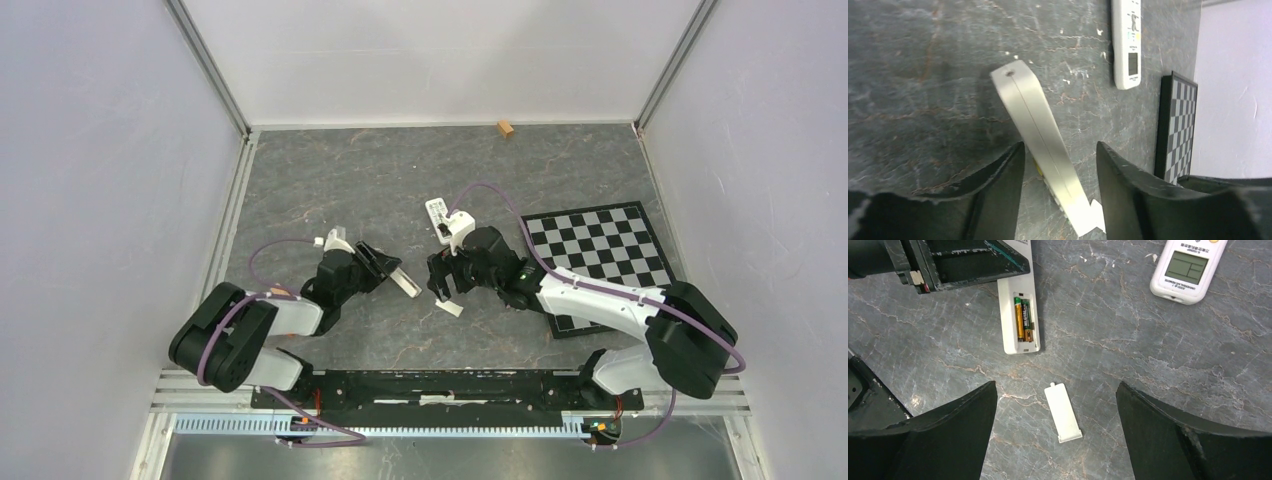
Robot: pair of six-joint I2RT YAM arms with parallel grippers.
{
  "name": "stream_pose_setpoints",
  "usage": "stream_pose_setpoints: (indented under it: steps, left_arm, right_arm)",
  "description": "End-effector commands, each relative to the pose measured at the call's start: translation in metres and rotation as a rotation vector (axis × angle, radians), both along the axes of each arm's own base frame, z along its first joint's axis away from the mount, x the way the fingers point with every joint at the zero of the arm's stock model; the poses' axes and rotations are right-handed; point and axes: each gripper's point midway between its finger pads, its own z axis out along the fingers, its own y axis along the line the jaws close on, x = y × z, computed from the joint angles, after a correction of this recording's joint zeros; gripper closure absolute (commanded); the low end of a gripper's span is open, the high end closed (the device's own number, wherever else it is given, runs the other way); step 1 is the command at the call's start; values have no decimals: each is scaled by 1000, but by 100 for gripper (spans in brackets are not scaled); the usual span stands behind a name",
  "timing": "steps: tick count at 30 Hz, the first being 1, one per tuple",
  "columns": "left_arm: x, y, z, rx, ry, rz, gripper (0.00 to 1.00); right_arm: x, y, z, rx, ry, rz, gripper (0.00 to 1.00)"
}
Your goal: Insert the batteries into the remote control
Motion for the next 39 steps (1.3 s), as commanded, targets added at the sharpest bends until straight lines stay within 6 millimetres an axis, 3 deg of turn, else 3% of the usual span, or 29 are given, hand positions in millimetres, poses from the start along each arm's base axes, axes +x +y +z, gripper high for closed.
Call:
stream_pose_setpoints:
  steps: [1, 3, 11, 17, 22, 26, 30, 34, 39]
  left_arm:
    - [6, 19, -6, 6, 42, 140, 35]
    - [1, 28, -13, 34, 85, 176, 28]
    - [-24, 58, -31, 157, 237, 271, 24]
    - [-29, 73, -22, 239, 236, 291, 16]
    - [-12, 73, 1, 298, 201, 215, 11]
    - [19, 82, 15, 323, 196, 173, 6]
    - [51, 76, 18, 389, 180, 55, 5]
    - [74, 58, 12, 312, 205, -27, 17]
    - [69, 49, 2, 260, 214, -50, 27]
  right_arm:
    - [5, -2, -1, -11, 3, -44, 7]
    - [4, -4, -3, -20, 6, -44, 8]
    - [3, -4, -7, -31, 15, -35, 7]
    - [-2, 0, -17, -84, 46, 33, 14]
    - [-9, -12, -43, -252, 80, 91, 20]
    - [-13, -29, -60, -356, 113, 82, 19]
    - [-22, -37, -72, -394, 161, 83, 19]
    - [-32, -40, -82, -411, 213, 105, 23]
    - [-37, -40, -83, -418, 217, 141, 33]
